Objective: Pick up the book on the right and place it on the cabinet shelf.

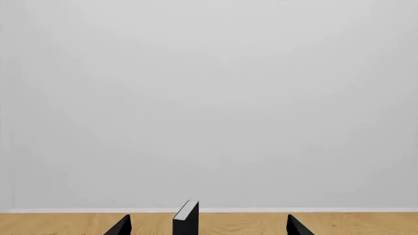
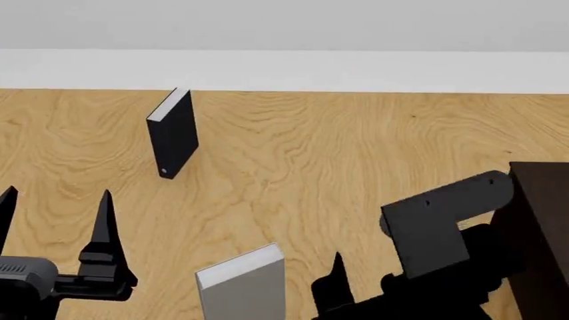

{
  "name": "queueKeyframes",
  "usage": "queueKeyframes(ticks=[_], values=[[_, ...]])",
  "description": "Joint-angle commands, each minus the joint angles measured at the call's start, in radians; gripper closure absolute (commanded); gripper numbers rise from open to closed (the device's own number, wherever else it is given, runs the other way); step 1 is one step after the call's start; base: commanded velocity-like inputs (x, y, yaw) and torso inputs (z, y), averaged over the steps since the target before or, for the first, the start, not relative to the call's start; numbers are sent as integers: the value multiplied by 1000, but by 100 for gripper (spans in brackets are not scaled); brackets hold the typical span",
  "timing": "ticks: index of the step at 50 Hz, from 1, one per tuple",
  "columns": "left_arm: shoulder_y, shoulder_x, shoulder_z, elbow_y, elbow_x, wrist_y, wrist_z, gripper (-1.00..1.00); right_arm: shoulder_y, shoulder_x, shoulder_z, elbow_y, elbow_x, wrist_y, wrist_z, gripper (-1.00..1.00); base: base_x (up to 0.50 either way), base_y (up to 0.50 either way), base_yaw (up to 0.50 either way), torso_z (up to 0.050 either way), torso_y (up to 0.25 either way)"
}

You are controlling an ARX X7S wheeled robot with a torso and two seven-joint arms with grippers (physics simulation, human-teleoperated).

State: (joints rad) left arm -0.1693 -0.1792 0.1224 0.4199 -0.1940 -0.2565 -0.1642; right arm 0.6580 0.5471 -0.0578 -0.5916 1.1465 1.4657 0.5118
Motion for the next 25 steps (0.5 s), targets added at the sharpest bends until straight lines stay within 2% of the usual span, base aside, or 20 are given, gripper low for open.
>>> queueKeyframes(ticks=[1, 11, 25], values=[[0, -10, -4, 17, -17, -12, -9, -100, 82, 114, -93, 100, 408, 83, 214, -100, 0, 0, 0, 0, 0], [4, -20, 5, 25, -20, -10, -10, -100, 78, 150, -171, 128, 457, 49, 217, -100, 0, 0, 0, 0, 0], [4, -31, 21, 20, -16, -3, -13, -100, 37, 173, -261, 166, 274, -12, 51, -100, 0, 0, 0, 0, 0]])
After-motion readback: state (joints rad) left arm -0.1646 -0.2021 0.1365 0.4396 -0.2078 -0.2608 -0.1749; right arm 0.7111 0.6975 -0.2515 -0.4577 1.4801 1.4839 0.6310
